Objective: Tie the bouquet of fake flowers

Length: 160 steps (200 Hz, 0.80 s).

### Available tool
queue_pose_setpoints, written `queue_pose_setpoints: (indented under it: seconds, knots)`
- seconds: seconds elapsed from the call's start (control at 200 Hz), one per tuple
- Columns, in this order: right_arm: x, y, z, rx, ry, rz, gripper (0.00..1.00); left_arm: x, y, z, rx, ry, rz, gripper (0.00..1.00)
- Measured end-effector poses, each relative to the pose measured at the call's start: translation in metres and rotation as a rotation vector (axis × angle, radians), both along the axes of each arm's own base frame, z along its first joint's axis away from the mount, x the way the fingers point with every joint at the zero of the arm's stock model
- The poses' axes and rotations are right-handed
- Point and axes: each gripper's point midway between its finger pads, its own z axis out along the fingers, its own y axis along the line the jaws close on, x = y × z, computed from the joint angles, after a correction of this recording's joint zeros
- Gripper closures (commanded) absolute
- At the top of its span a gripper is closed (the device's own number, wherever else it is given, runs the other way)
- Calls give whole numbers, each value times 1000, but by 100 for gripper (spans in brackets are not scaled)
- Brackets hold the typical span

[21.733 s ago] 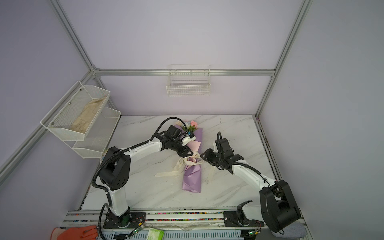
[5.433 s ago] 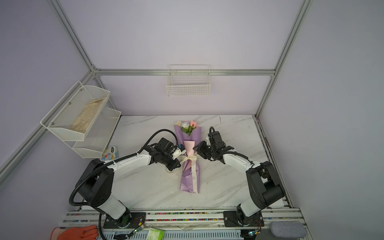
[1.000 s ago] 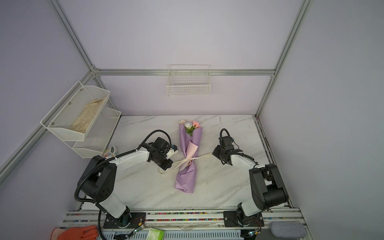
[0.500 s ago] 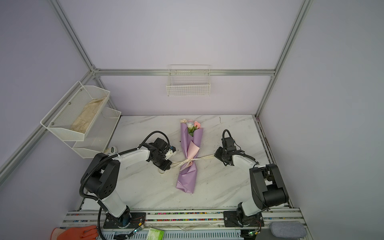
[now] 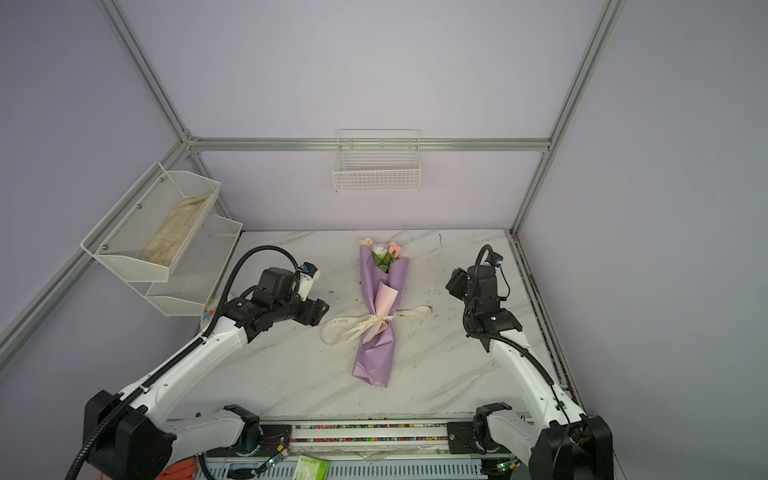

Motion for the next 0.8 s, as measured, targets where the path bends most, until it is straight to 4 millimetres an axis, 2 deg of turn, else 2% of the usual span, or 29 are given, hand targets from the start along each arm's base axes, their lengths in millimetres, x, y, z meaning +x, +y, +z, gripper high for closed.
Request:
queue_pose_setpoints:
  seconds: [0.04, 0.095, 0.255, 0.345, 0.42, 0.515, 0.605, 0.725, 0.8]
  knots:
    - [5, -5, -4, -69, -12, -12, 17, 5, 17, -6, 19, -25, 69, 0]
    - [14, -11, -21, -164, -3, -17, 13, 13, 43, -14, 48, -57, 165, 0]
    - [25, -20, -110, -332, 111, 22, 13, 24, 118, -39, 110, -120, 419, 0]
    - [26, -15, -141, -357, 115, 96, 12, 30, 138, -54, 127, -158, 473, 0]
    - [33, -6, -146, -367, 67, 163, 11, 35, 142, -76, 135, -172, 475, 0]
    - [46, 6, -132, -356, -59, 230, 11, 40, 141, -96, 153, -180, 438, 0]
    - [56, 10, -122, -351, -163, 268, 9, 53, 143, -89, 112, -251, 418, 1]
    - [54, 12, -129, -347, -196, 295, 8, 71, 150, -76, 40, -349, 381, 0]
    - [58, 6, -131, -341, -188, 264, 4, 76, 144, -81, 5, -414, 341, 0]
